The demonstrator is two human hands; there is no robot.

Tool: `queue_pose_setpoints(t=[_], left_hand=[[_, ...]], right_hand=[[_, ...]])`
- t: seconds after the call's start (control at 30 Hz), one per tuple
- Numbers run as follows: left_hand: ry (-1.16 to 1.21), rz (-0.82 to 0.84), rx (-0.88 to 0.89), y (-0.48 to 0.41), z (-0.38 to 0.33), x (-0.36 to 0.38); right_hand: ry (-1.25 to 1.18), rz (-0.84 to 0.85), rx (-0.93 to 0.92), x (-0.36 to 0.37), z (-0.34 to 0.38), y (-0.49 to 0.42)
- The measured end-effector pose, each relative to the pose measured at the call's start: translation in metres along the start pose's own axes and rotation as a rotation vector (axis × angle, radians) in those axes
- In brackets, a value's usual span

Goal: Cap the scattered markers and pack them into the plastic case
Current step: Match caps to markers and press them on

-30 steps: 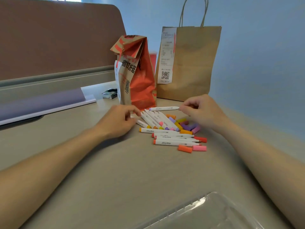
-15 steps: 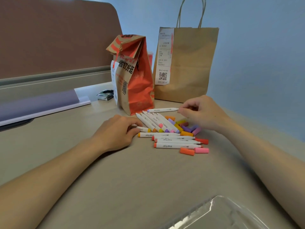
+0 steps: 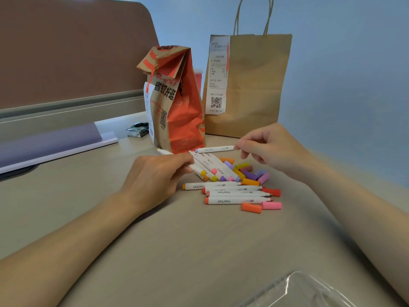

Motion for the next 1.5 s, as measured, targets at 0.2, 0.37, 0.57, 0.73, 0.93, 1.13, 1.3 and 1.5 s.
queue_pose_setpoints(t=[0.2,0.37,0.57,0.73,0.93,1.13,1.3,1.5], left_hand=[[0.104,-0.063,0.14,-0.006,-0.013,-0.005],[0.266,0.041,0.184,-0.009,-0.025,-0.003],[0.338,0.14,0.177,-0.014,-0.028,0.003],[0.278,0.07,0.068,-0.018,-0.031,0.003],[0.138,0.24,-0.197,-0.048,-0.018,0.02],[0.169,0.439,-0.347,-0.082,-0.035,0.058],[0.065,0.607,-0.318,-0.083,-0.053,0.09],[0.063,0.695,-0.291,-0.091,-0.057,0.098]], right_hand=[[-0.214,0.215,0.111,0.016,0.011,0.014],[-0.449,0.366,0.209,0.032,0.015,0.023],[-0.463,0.382,0.179,0.037,0.015,0.028],[-0.46,0.21,0.177,0.012,0.011,0.01],[-0.349,-0.027,0.277,-0.034,-0.022,-0.015],[-0.201,-0.01,0.315,-0.032,-0.033,-0.019],[-0.18,-0.031,0.336,-0.034,-0.039,-0.023],[-0.19,-0.034,0.339,-0.036,-0.041,-0.025]])
Point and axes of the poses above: each hand's wrist, its own y-axis away from the middle knuckle, its own x-axis out of the palm, z = x × y, the point moved 1 cm from there along -y, towards the middle knuckle, and after that the axes turned 13 degrees about -z, right-handed, at the moved point
